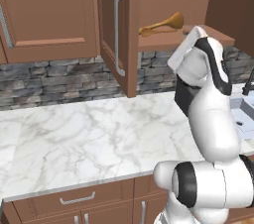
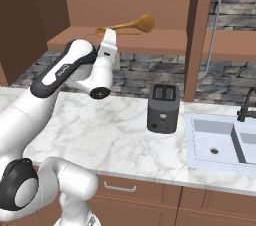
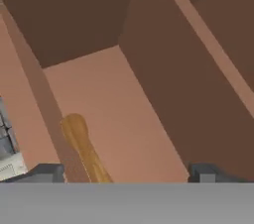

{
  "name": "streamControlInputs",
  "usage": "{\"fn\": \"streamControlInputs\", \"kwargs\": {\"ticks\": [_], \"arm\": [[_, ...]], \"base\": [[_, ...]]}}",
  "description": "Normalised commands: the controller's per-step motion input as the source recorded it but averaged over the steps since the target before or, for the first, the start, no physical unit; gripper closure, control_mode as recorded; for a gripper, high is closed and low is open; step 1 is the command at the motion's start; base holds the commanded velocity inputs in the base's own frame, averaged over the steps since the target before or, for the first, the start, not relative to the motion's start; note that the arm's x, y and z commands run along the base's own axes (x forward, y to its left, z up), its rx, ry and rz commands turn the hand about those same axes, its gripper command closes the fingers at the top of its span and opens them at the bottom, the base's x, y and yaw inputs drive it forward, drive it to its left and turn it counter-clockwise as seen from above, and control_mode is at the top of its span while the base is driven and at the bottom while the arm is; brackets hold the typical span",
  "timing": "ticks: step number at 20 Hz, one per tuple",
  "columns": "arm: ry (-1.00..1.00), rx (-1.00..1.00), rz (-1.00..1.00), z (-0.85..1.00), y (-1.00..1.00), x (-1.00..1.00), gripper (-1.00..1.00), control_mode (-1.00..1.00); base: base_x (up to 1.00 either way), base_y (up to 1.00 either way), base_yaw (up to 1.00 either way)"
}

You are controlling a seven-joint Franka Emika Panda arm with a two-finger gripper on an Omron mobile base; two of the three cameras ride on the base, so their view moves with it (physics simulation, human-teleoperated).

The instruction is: Organize the utensils by type. Pick up the wooden spoons from the counter and place them in the open cabinet. Then pick up the metallic utensils from the counter and place them in the open drawer.

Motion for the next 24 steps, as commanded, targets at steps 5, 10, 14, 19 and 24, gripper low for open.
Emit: {"fn": "streamControlInputs", "kwargs": {"ticks": [5, 10, 14, 19, 24], "arm": [[0.29, -0.56, 0.00, -0.01, -0.39, -1.00, -1.00, -1.00], [0.36, -0.62, 0.00, -0.36, -0.26, -1.00, -1.00, -1.00], [0.43, -0.60, 0.00, -0.61, -0.15, -1.00, -1.00, -1.00], [0.51, -0.61, 0.00, -0.58, -0.04, -0.89, -1.00, -1.00], [0.50, -0.52, 0.01, -0.38, 0.20, -0.49, -1.00, -1.00]], "base": [[0.00, 0.00, 0.00], [0.00, 0.00, 0.00], [0.00, 0.00, 0.00], [0.00, 0.00, 0.00], [0.00, 0.00, 0.00]]}}
